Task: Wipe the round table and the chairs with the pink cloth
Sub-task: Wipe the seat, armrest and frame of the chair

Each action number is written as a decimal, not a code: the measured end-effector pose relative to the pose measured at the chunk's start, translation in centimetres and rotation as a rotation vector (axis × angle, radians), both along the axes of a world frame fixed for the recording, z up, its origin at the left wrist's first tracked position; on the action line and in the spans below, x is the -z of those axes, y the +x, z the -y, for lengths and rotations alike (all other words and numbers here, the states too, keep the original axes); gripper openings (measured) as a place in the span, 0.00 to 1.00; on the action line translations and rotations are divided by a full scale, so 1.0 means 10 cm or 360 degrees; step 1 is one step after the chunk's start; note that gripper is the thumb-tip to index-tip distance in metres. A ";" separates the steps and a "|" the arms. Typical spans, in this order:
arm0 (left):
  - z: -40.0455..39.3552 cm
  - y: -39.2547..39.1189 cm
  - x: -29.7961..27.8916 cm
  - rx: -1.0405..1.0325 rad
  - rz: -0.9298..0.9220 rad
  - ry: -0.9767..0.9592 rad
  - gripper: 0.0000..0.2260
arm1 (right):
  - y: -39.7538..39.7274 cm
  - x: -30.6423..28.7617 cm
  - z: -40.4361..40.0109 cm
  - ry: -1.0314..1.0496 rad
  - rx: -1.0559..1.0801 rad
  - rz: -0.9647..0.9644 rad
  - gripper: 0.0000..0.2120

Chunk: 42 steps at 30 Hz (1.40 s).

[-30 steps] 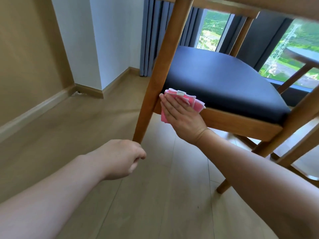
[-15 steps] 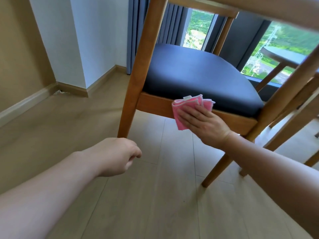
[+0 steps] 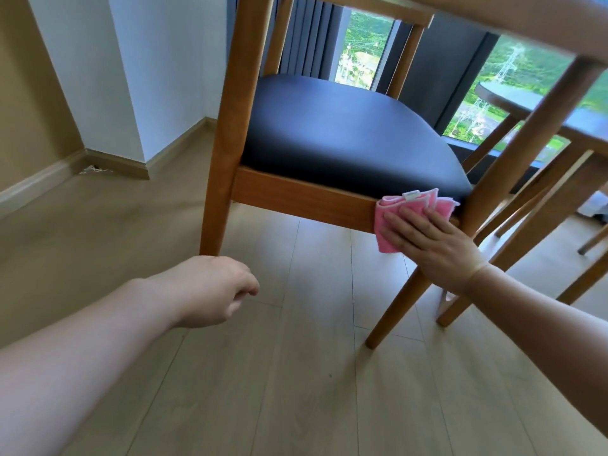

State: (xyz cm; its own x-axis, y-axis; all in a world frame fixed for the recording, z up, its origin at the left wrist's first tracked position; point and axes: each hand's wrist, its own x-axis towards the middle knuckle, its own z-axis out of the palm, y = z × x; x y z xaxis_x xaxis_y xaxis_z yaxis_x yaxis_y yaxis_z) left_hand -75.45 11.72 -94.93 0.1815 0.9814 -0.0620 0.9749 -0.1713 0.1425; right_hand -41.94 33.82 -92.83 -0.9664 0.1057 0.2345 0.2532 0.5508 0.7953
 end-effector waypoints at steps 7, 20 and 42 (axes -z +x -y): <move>0.19 -0.22 -0.13 -0.0125 0.0041 0.0024 0.14 | -1.19 0.03 0.23 -0.0074 -0.0158 0.0014 0.27; 0.38 -0.53 -0.34 -0.0199 0.0135 0.0119 0.10 | -1.90 -0.48 0.54 -0.0074 -0.0390 0.0398 0.24; 0.38 -0.64 -0.50 -0.0281 0.0367 0.0223 0.13 | -2.69 -2.02 0.82 0.0145 -0.0011 0.0342 0.25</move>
